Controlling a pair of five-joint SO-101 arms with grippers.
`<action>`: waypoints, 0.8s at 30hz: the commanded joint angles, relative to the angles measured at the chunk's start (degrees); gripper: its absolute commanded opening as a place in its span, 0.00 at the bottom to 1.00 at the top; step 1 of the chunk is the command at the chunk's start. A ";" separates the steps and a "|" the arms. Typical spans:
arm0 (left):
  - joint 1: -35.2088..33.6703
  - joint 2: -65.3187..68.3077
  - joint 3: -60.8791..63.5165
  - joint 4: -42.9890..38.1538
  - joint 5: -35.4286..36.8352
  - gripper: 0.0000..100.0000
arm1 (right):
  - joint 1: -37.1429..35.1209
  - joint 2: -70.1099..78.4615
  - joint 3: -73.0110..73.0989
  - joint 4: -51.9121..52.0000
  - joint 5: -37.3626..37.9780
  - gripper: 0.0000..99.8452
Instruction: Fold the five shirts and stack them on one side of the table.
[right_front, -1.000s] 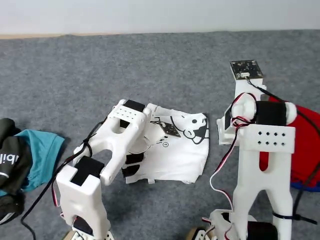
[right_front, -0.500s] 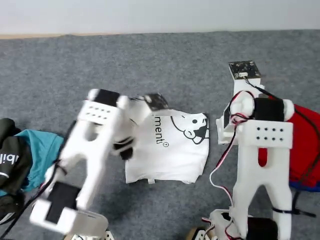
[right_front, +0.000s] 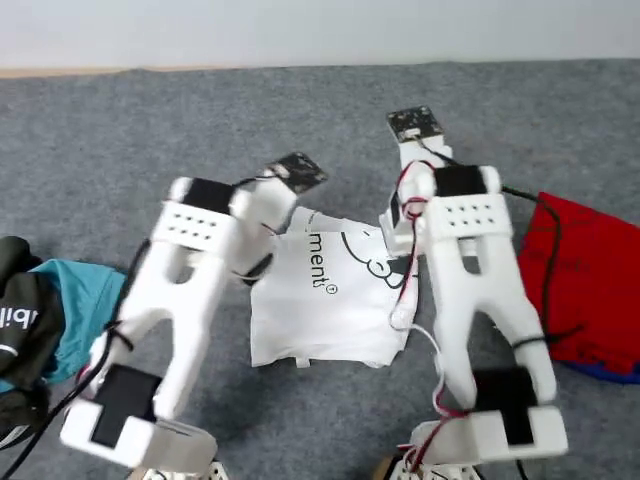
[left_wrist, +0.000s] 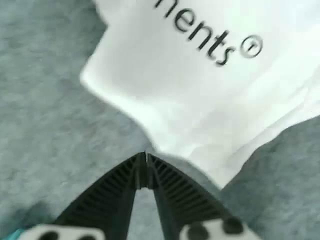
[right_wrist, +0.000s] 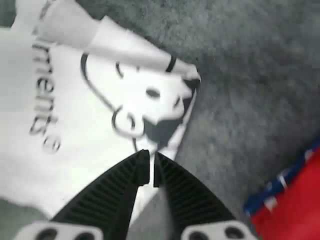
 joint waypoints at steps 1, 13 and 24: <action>4.84 2.20 -0.13 -1.85 2.29 0.01 | 1.19 5.85 -3.08 -5.14 0.09 0.01; 7.12 15.03 0.84 -0.79 1.49 0.01 | 8.22 17.36 -3.08 -9.80 5.71 0.01; 5.89 13.45 10.42 1.32 -5.01 0.01 | 11.74 17.27 -3.08 -9.80 6.15 0.01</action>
